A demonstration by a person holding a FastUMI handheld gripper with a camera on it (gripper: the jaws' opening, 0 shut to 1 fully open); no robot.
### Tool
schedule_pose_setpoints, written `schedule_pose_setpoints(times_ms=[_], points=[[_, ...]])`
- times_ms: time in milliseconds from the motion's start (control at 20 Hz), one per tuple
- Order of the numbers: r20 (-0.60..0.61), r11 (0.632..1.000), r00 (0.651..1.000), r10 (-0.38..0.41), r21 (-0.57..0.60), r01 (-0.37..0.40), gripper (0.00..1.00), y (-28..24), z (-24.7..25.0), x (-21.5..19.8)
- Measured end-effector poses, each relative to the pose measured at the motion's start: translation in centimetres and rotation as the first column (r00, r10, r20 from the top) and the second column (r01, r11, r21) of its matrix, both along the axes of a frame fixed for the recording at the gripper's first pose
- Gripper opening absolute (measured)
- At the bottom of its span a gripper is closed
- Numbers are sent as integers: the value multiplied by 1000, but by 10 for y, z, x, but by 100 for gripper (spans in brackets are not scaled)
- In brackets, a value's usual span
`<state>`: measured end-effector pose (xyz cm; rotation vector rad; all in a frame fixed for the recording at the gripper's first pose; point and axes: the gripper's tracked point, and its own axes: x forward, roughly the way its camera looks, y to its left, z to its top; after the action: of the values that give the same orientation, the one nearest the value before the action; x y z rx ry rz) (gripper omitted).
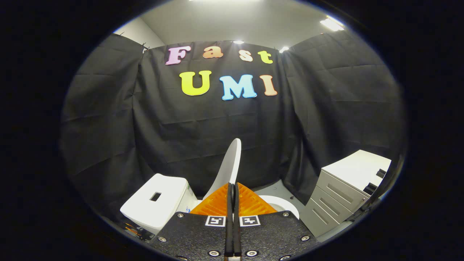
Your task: Open the toilet lid.
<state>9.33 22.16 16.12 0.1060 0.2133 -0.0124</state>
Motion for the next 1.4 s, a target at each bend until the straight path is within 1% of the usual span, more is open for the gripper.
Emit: schedule_pose_setpoints(times_ms=[550, 700, 850, 1050, 1200, 1400], points=[[50, 989, 994, 102, -116, -96, 0, 60, 21, -2], [57, 980, 990, 130, -158, -120, 0, 77, 26, -4], [61, 970, 989, 133, -215, -117, 0, 89, 29, -5], [63, 946, 982, 177, -286, -152, 0, 114, 32, -5], [67, 942, 976, 206, -282, -180, 0, 129, 32, -8], [67, 943, 966, 251, -240, -228, 0, 156, 33, -9]])
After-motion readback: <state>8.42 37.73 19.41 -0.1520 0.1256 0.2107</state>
